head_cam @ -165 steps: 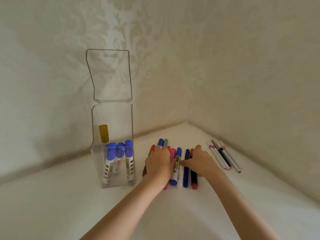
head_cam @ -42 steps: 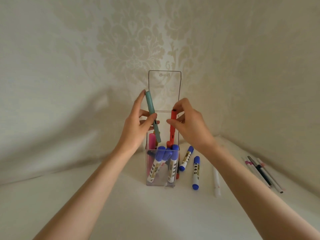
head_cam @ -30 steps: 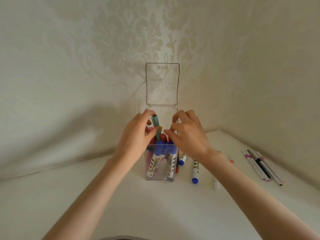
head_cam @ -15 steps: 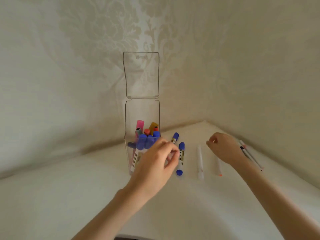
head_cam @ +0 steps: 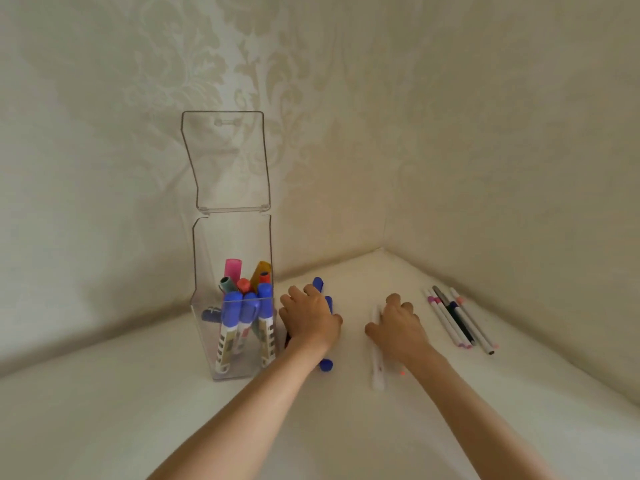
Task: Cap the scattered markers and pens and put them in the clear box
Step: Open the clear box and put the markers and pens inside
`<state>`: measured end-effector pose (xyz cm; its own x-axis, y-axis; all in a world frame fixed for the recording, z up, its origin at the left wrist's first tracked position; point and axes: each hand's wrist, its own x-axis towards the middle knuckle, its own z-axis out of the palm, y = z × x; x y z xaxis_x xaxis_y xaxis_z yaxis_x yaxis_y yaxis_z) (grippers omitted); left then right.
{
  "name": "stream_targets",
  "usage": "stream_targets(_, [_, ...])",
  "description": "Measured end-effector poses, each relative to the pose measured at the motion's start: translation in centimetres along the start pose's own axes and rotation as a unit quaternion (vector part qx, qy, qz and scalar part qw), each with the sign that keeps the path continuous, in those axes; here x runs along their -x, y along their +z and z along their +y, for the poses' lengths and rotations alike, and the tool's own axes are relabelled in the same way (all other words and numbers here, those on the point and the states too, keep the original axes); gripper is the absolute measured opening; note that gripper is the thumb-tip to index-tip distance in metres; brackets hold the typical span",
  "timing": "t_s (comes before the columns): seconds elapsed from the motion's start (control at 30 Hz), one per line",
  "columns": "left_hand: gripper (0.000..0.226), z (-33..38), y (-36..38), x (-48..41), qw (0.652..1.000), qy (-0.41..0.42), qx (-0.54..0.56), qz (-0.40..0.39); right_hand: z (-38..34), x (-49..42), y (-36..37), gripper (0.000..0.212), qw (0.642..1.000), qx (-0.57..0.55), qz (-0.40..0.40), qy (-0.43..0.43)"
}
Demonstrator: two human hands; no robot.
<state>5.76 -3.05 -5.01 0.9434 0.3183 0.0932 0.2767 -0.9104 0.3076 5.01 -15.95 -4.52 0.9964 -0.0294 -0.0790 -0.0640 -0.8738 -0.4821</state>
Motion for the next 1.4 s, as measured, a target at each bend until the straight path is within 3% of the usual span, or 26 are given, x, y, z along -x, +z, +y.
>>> stream_targets(0.1, [0.060, -0.1, 0.1, -0.6, 0.999, -0.021, 0.008, -0.026, -0.2, 0.6, 0.6, 0.019, 0.997, 0.068, 0.008, -0.041])
stream_targets(0.2, [0.066, 0.1, 0.3, -0.7, 0.995, -0.057, 0.065, -0.053, 0.1, 0.6, 1.6, 0.029, 0.989, 0.115, 0.057, -0.073])
stream_targets(0.27, [0.065, 0.2, 0.3, -0.7, 0.992, -0.068, 0.085, -0.058, 0.4, 0.2, 1.8, 0.025, 0.988, 0.111, 0.074, -0.082])
stream_targets(0.47, [0.034, -0.5, -0.3, -0.4, 0.994, -0.017, 0.101, -0.032, 0.9, -0.3, 1.5, 0.024, 0.985, 0.110, 0.090, -0.096])
stream_targets(0.57, [0.027, -1.0, -0.7, 0.4, 0.990, 0.027, 0.136, -0.034, 1.0, -0.2, 1.1, 0.017, 0.991, 0.017, 0.101, -0.086])
stream_targets(0.7, [0.016, -0.4, -2.9, 2.5, 0.950, 0.098, 0.293, -0.050, 0.4, 0.4, -0.9, 0.016, 0.974, -0.170, 0.094, -0.116])
stream_targets(0.9, [0.012, -1.4, -9.1, 5.2, 0.904, 0.147, 0.399, 0.043, -3.8, 2.0, -3.5, 0.028, 0.922, -0.303, 0.146, -0.194])
stream_targets(1.0, [0.010, -2.7, -12.8, 6.3, 0.881, 0.149, 0.445, 0.065, -6.8, 3.0, -4.2, 0.022, 0.883, -0.390, 0.134, -0.226])
stream_targets(1.1, [0.007, -3.8, -16.8, 6.9, 0.828, 0.151, 0.530, 0.100, -9.7, 4.1, -5.2, 0.018, 0.843, -0.451, 0.132, -0.262])
stream_targets(1.27, [0.009, -7.9, -22.6, 5.8, 0.759, 0.158, 0.577, 0.257, -13.9, 6.8, -7.1, 0.014, 0.787, -0.491, 0.164, -0.335])
stream_targets(1.33, [0.014, -9.9, -23.4, 4.9, 0.751, 0.145, 0.579, 0.283, -15.2, 7.8, -7.1, 0.015, 0.789, -0.464, 0.180, -0.360])
stream_targets(1.4, [0.019, -11.4, -22.9, 4.2, 0.772, 0.123, 0.547, 0.300, -16.1, 8.2, -6.4, 0.014, 0.806, -0.425, 0.176, -0.372])
